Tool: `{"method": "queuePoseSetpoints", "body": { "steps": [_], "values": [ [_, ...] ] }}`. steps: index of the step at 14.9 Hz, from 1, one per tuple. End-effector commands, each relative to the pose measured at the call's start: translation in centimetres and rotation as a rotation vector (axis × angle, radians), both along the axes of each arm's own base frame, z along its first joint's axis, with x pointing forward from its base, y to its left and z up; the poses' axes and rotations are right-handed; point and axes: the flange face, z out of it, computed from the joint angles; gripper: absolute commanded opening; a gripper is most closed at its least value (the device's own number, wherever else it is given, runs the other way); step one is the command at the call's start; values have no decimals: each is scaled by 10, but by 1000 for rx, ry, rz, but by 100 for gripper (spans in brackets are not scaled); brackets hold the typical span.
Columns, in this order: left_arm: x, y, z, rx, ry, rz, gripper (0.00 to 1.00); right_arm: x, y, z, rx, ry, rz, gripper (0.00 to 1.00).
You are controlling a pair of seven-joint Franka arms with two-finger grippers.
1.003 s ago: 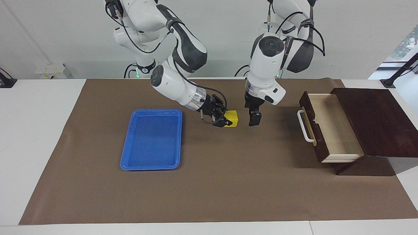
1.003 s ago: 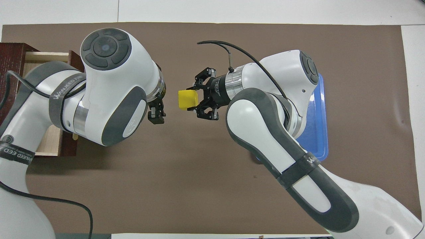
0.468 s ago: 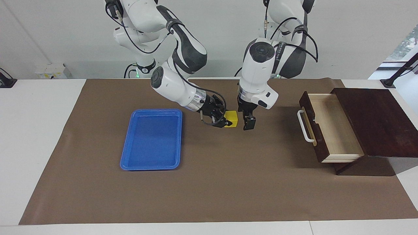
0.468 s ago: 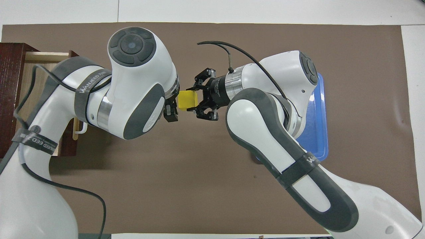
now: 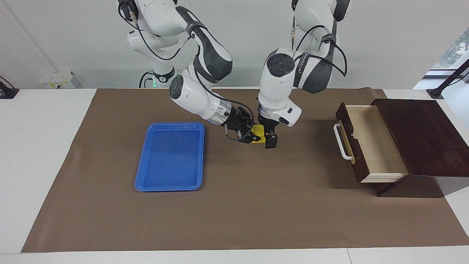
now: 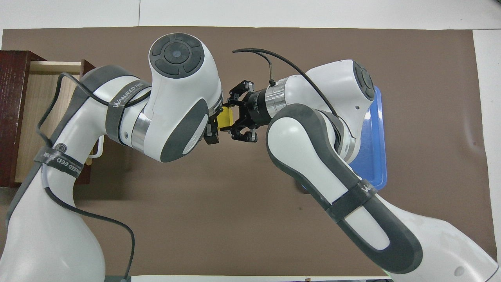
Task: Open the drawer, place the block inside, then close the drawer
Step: 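Grasp the cube with the left gripper and open the right gripper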
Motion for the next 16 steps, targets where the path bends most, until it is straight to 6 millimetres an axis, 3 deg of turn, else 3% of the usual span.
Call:
{"method": "queuePoseSetpoints", "body": {
  "steps": [1,4,7,9,10,16],
  "values": [
    [1,-3,4,11,7,12,98,0,0,3,24,17,-25,0],
    [1,-4,4,2,7,10,83,0,0,3,26,18,-25,0],
    [2,-4,7,-23,11,20,55,1,-2,3,27,17,-27,0],
    [4,-4,8,-28,7,21,29,1,-2,3,27,17,-27,0],
    [5,-3,8,-30,5,22,0,1,-2,3,27,17,-27,0],
    [7,-3,11,-45,-8,21,0,1,-2,4,31,19,-30,0]
  ]
}}
